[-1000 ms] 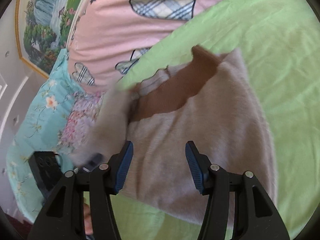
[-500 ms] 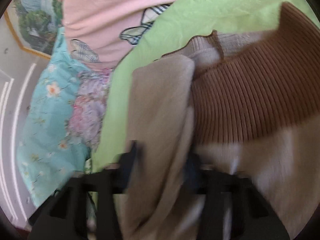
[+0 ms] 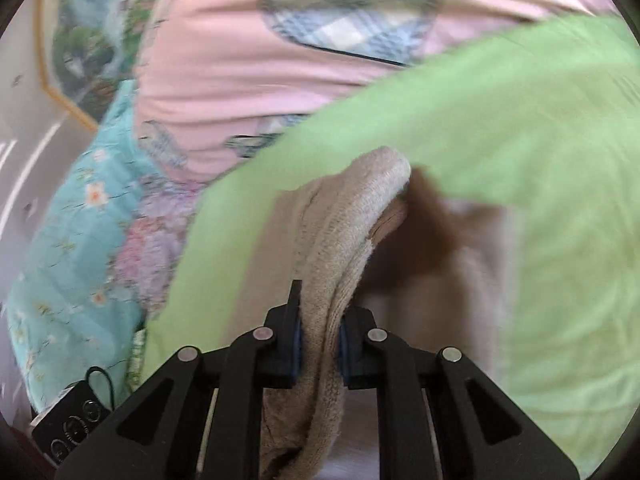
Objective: Fold small clothes
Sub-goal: 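Grasp the folded sweater edge with the left gripper while the right gripper grasps beside it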
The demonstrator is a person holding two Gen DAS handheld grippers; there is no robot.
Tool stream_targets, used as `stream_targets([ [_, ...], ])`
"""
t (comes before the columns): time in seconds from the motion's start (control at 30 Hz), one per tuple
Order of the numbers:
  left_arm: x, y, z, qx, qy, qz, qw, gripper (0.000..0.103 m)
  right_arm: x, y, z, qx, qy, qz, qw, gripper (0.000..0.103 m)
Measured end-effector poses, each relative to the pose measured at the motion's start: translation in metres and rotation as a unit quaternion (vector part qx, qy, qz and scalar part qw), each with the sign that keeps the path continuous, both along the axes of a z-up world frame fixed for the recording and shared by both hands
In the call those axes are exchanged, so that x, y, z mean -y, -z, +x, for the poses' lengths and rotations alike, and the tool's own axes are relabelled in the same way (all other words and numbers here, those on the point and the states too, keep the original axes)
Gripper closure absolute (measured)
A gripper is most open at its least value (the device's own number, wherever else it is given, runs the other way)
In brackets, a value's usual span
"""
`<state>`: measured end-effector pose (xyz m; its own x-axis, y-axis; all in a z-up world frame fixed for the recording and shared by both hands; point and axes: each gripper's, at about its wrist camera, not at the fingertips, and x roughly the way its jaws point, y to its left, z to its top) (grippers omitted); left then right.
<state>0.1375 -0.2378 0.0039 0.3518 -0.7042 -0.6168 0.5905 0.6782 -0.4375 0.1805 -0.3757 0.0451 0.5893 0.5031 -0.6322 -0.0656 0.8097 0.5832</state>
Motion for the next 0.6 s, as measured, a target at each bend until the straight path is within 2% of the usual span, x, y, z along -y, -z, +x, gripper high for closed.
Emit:
stream_targets([
  [0.1,0.013,0.007,-0.001,-0.004,0.004,0.010,0.9999,0.096,0.009,0.010,-0.003,-0.008,0.009,-0.004,1.000,0.087],
  [0.2,0.018,0.009,0.000,-0.005,0.007,0.006,0.9999,0.096,0.016,0.005,-0.004,0.009,0.010,0.004,1.000,0.087],
  [0.37,0.021,0.027,0.007,-0.019,0.010,0.018,0.9996,0.095,0.018,0.021,0.001,-0.002,0.012,-0.030,0.999,0.087],
  [0.43,0.023,0.025,0.006,-0.019,0.011,0.020,0.9996,0.094,0.018,0.025,-0.001,-0.001,0.014,-0.033,0.999,0.087],
  [0.53,0.017,0.019,0.001,-0.030,0.028,0.017,0.9990,0.082,0.020,0.022,-0.006,0.003,0.025,-0.030,0.999,0.084],
  [0.6,0.011,0.013,-0.001,-0.035,0.038,0.021,0.9985,0.076,0.020,0.016,-0.012,0.008,0.034,-0.049,0.998,0.079],
])
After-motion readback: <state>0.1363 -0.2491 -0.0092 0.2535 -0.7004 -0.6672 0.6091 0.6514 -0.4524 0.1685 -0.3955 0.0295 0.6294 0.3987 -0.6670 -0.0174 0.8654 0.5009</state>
